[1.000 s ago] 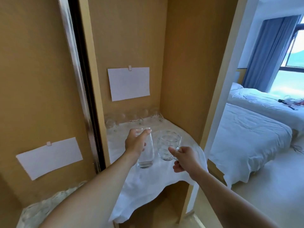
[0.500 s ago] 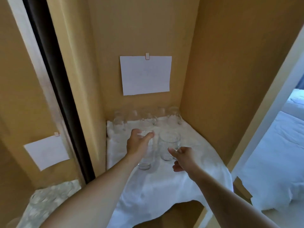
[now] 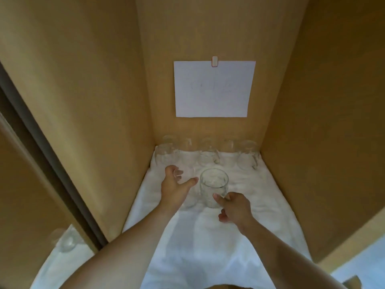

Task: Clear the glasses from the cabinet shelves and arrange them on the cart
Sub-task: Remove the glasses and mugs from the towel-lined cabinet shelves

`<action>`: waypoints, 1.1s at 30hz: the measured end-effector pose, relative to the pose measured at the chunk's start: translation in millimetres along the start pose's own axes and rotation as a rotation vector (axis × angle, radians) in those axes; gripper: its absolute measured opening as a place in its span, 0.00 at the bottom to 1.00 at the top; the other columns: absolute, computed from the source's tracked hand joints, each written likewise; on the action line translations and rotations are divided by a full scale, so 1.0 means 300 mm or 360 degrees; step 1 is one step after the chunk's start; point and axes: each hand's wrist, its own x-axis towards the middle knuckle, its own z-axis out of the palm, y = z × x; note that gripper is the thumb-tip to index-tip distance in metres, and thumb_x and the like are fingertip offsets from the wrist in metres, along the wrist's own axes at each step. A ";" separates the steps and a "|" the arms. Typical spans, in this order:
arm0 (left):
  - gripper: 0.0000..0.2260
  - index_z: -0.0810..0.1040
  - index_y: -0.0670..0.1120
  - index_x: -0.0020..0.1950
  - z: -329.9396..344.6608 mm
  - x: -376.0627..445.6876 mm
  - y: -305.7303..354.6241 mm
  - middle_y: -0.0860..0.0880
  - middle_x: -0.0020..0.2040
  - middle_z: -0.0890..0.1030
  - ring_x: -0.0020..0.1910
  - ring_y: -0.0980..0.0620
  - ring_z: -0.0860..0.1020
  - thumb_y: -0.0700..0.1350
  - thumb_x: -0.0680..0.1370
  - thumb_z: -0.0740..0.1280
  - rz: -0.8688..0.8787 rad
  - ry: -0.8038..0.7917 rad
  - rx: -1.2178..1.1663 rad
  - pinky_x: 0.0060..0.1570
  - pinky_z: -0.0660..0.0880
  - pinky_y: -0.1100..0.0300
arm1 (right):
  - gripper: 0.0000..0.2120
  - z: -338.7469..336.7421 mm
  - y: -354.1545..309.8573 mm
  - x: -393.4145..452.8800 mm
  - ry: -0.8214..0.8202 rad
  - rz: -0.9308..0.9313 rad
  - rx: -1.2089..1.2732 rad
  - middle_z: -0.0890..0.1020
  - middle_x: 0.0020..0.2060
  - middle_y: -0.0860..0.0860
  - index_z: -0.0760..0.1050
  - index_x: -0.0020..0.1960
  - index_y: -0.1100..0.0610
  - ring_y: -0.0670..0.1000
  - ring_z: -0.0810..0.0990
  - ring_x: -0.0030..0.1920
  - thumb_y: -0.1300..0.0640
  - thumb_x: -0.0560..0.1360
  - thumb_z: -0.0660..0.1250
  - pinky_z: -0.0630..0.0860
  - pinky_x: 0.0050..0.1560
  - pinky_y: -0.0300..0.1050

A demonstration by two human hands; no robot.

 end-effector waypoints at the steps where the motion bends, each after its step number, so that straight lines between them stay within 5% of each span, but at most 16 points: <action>1: 0.31 0.67 0.49 0.65 0.005 0.002 -0.011 0.50 0.60 0.77 0.59 0.50 0.76 0.48 0.69 0.81 -0.0018 -0.0016 0.0024 0.59 0.75 0.56 | 0.25 -0.001 0.001 0.009 -0.0007 0.0015 0.0009 0.72 0.24 0.54 0.66 0.30 0.56 0.55 0.77 0.24 0.49 0.70 0.80 0.84 0.39 0.62; 4: 0.34 0.64 0.49 0.67 0.015 0.013 -0.034 0.48 0.62 0.74 0.61 0.49 0.75 0.47 0.70 0.81 -0.0118 -0.0156 0.0063 0.63 0.74 0.53 | 0.23 -0.004 -0.008 0.031 -0.0026 0.0033 0.0055 0.74 0.27 0.56 0.67 0.33 0.57 0.56 0.77 0.28 0.48 0.71 0.79 0.84 0.35 0.57; 8: 0.37 0.62 0.48 0.66 0.017 0.032 -0.082 0.49 0.61 0.71 0.57 0.52 0.74 0.43 0.66 0.83 -0.0252 -0.0420 0.0165 0.48 0.75 0.65 | 0.19 -0.003 -0.043 0.064 -0.0021 -0.0010 0.0035 0.77 0.32 0.59 0.71 0.41 0.60 0.55 0.78 0.29 0.47 0.77 0.73 0.85 0.38 0.59; 13: 0.38 0.63 0.47 0.65 0.008 0.055 -0.132 0.45 0.64 0.72 0.60 0.48 0.73 0.34 0.64 0.82 -0.0303 -0.0522 0.0221 0.46 0.74 0.64 | 0.21 -0.010 -0.064 0.104 0.0097 -0.0163 -0.0437 0.82 0.40 0.58 0.73 0.42 0.61 0.58 0.82 0.40 0.42 0.80 0.66 0.83 0.44 0.56; 16: 0.37 0.64 0.49 0.64 -0.004 0.081 -0.120 0.46 0.62 0.74 0.59 0.48 0.75 0.40 0.63 0.83 -0.0310 -0.0569 0.0321 0.47 0.75 0.60 | 0.23 -0.020 -0.067 0.120 0.0153 -0.0282 -0.0556 0.77 0.34 0.54 0.68 0.34 0.57 0.55 0.77 0.40 0.42 0.80 0.65 0.74 0.47 0.51; 21: 0.37 0.64 0.51 0.61 -0.017 0.139 -0.059 0.46 0.51 0.76 0.46 0.50 0.78 0.51 0.61 0.82 -0.0371 -0.0548 0.0442 0.34 0.73 0.61 | 0.26 -0.006 -0.095 0.139 0.0304 -0.0296 -0.0248 0.71 0.24 0.49 0.63 0.27 0.55 0.50 0.71 0.30 0.47 0.77 0.71 0.68 0.38 0.48; 28: 0.38 0.60 0.47 0.61 -0.025 0.190 -0.017 0.50 0.51 0.75 0.47 0.56 0.77 0.54 0.64 0.82 -0.0269 -0.0502 0.0719 0.36 0.73 0.64 | 0.21 -0.026 -0.143 0.177 0.0374 -0.0247 -0.0204 0.78 0.29 0.53 0.71 0.30 0.57 0.54 0.79 0.36 0.50 0.75 0.73 0.76 0.45 0.49; 33: 0.37 0.63 0.50 0.62 -0.030 0.200 0.038 0.51 0.53 0.77 0.51 0.48 0.80 0.62 0.63 0.79 -0.0111 -0.0468 0.1043 0.50 0.81 0.50 | 0.20 -0.047 -0.174 0.196 0.0396 -0.0198 -0.0455 0.77 0.28 0.52 0.72 0.29 0.58 0.53 0.78 0.34 0.49 0.73 0.74 0.73 0.40 0.46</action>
